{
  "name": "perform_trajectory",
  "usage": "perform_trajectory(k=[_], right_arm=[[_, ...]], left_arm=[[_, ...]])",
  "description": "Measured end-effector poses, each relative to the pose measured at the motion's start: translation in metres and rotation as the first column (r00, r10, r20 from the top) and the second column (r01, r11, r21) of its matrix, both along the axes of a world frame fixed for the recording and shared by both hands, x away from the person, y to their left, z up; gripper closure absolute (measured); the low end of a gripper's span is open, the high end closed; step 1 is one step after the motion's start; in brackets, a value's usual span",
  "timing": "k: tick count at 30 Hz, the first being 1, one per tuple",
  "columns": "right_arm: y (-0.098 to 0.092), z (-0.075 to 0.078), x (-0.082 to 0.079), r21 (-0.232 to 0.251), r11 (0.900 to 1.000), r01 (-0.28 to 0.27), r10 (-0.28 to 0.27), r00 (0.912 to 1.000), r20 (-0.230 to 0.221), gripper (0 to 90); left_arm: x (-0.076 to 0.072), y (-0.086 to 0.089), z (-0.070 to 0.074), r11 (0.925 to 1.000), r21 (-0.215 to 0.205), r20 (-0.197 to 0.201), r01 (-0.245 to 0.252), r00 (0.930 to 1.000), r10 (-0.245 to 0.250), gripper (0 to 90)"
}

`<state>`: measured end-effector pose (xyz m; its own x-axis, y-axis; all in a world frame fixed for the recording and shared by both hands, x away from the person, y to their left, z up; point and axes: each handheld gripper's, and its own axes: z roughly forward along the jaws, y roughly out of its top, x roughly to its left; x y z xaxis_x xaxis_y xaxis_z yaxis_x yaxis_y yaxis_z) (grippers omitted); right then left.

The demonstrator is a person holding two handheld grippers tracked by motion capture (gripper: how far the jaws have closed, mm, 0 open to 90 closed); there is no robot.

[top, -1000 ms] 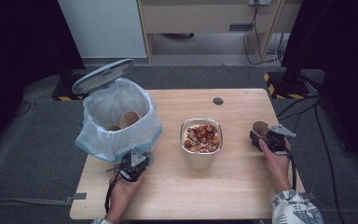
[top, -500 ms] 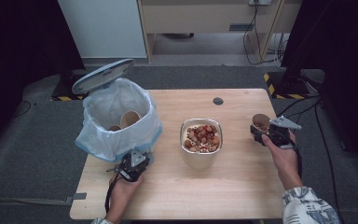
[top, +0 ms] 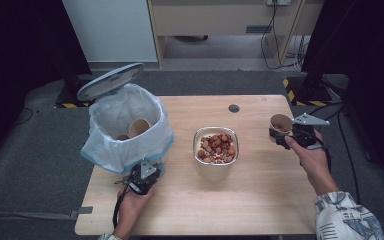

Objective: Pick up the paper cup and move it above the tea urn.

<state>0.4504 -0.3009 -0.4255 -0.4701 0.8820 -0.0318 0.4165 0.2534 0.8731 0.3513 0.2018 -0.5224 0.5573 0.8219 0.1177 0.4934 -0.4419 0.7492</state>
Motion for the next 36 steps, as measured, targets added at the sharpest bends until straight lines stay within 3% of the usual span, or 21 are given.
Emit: perform_trajectory(k=[15, 18, 36], right_arm=[[0.002, 0.024, 0.004, -0.008, 0.999, -0.031, 0.031, 0.9994, 0.017, 29.5], [0.005, 0.027, 0.004, -0.014, 0.998, -0.057, 0.057, 0.9982, 0.016, 29.5], [0.005, 0.059, 0.019, 0.004, 0.998, -0.063, 0.063, 0.9972, 0.042, 29.6]], left_arm=[[0.000, 0.000, 0.000, 1.0000, 0.000, 0.000, 0.001, 1.0000, -0.001, 89.1], [0.000, 0.000, 0.000, 1.0000, 0.000, 0.000, 0.001, 1.0000, -0.001, 89.1], [0.000, 0.000, 0.000, 1.0000, 0.000, 0.000, 0.003, 1.0000, -0.003, 89.1]])
